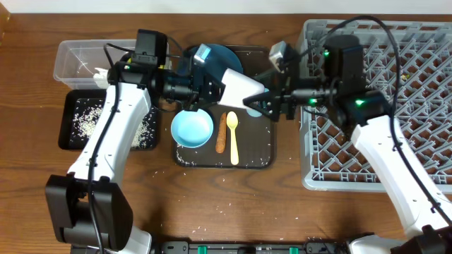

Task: Sort waste into correct bins and load items into the dishwasher rack
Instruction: 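Hand pink cup from left gripper to right gripper, then place pink cup upside down in dishwasher rack with right gripper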

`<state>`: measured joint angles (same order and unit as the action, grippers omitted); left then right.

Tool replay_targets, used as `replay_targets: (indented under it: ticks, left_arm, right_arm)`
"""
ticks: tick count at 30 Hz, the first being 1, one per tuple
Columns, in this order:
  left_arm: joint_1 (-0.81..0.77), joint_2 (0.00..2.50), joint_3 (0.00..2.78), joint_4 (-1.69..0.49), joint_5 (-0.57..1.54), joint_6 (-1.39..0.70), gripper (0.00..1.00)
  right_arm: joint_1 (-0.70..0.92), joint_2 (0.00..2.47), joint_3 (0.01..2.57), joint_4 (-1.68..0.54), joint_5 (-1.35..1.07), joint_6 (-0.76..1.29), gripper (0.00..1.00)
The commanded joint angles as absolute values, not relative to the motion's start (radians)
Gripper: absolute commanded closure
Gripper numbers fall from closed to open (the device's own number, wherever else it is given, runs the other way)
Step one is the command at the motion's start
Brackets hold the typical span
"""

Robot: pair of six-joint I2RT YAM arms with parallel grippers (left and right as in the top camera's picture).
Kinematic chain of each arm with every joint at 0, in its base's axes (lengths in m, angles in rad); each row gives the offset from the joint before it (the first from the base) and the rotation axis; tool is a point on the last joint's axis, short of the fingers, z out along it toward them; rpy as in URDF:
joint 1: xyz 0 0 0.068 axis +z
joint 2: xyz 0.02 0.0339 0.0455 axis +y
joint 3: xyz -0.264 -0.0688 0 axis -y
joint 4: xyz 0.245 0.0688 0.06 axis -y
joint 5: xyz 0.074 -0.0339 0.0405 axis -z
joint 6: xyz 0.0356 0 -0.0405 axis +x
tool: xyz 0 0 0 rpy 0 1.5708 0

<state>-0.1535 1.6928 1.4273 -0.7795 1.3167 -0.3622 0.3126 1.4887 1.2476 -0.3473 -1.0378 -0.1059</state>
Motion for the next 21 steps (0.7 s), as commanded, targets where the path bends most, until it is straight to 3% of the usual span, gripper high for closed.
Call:
replay_targets:
  ticks: [1,5,12,17,21]
  left_arm:
    - [-0.17,1.692,1.442,-0.77,1.357,-0.361,0.94]
    - [-0.17,1.692,1.442,-0.769,1.38,-0.36,0.94]
    - [-0.17,1.692,1.442,-0.753,1.379,-0.36,0.92]
    - [-0.17,1.692,1.442,-0.747,1.341,-0.36,0.63]
    - [-0.169,1.692,1.442,-0.747,1.259,-0.36,0.57]
  right_arm:
    - [0.374,1.5,1.262,-0.343,-1.065,-0.098,0.28]
    - [0.381,1.502,1.262,-0.329,-1.055,-0.098,0.32]
    - [0.381,1.506,1.262,-0.33,-1.055,-0.097,0.54]
    - [0.362,1.494,1.262,-0.327,-1.041,-0.015,0.57]
    - [0.304,1.454,1.262,-0.371,-0.943,0.077,0.56]
